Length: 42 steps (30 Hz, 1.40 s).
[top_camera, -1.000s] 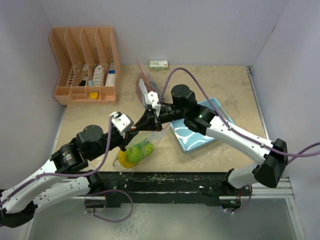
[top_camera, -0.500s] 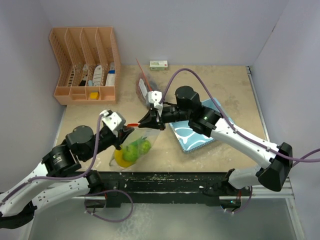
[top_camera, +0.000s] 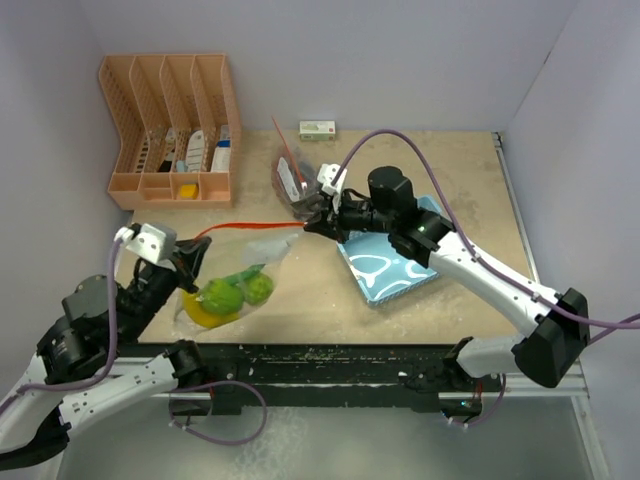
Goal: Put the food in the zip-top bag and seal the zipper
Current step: Zip the zipper food storage bag at the center of the board, then place the zipper food storage bag at the center of the board, then reset both arms
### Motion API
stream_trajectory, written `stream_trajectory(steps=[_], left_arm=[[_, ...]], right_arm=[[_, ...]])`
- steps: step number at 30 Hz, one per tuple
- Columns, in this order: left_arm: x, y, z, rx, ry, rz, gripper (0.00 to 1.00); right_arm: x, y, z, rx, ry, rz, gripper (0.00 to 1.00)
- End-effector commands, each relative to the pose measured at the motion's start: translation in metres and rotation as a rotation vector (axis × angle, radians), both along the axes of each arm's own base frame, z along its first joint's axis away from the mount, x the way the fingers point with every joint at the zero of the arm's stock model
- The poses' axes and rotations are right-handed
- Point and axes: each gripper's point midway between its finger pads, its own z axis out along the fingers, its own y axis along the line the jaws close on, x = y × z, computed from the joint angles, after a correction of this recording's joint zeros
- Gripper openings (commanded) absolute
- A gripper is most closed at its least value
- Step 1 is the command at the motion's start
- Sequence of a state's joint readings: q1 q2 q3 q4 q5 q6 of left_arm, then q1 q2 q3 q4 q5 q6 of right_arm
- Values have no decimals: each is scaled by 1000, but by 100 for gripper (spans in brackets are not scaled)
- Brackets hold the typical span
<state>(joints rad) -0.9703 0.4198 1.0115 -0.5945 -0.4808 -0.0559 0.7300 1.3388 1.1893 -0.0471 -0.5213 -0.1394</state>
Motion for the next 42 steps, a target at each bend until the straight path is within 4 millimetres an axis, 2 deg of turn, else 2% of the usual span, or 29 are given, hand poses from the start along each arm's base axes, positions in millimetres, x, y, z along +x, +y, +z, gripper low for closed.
stream_trajectory(steps=[1, 4, 5, 6, 8, 9, 10, 14, 15, 16, 17, 18, 19, 20, 23, 27, 30, 37, 42], left_arm=[[3, 55, 38, -96, -93, 221, 0], [4, 56, 38, -85, -96, 229, 0], [5, 53, 36, -81, -92, 222, 0], [6, 48, 34, -78, -86, 213, 0], [11, 35, 29, -73, -70, 193, 0], [15, 26, 26, -70, -56, 180, 0], [19, 16, 21, -68, -39, 170, 0], [43, -30, 5, -71, 12, 137, 3], [51, -37, 4, -88, 19, 158, 5], [59, -44, 3, -106, 23, 182, 12], [66, -49, 6, -126, 14, 202, 28], [73, -54, 8, -137, 5, 220, 51], [79, -58, 11, -145, -2, 235, 85], [83, -64, 15, -142, -12, 237, 100], [93, -79, 20, -89, -9, 219, 99], [96, -83, 31, -103, -9, 182, 99], [97, -81, 28, -118, -1, 138, 99], [104, -68, 1, -91, 81, 179, 99], [105, -69, -4, -83, 92, 175, 99]], right_arm=[[33, -34, -15, -69, 13, -251, 0], [54, -51, -18, -90, 10, -408, 0], [57, -53, -17, -88, 7, -430, 3], [58, -54, -14, -80, 4, -435, 17], [56, -49, -4, -42, 3, -415, 60], [54, -46, 0, -20, 6, -402, 85], [52, -43, 5, -1, 12, -393, 99], [61, -40, 8, 23, 64, -445, 100], [65, -41, 5, 21, 85, -474, 100], [69, -40, 1, 14, 107, -495, 99], [72, -40, -4, 7, 132, -516, 100], [75, -39, -9, 1, 164, -539, 99], [79, -38, -15, -8, 198, -567, 99], [82, -38, -19, -14, 229, -595, 99], [88, -38, -38, -72, 313, -655, 99], [92, -40, -50, -112, 339, -686, 100], [95, -42, -49, -97, 324, -707, 100], [100, -50, -46, -103, 290, -750, 99], [100, -59, -38, -70, 264, -783, 99]])
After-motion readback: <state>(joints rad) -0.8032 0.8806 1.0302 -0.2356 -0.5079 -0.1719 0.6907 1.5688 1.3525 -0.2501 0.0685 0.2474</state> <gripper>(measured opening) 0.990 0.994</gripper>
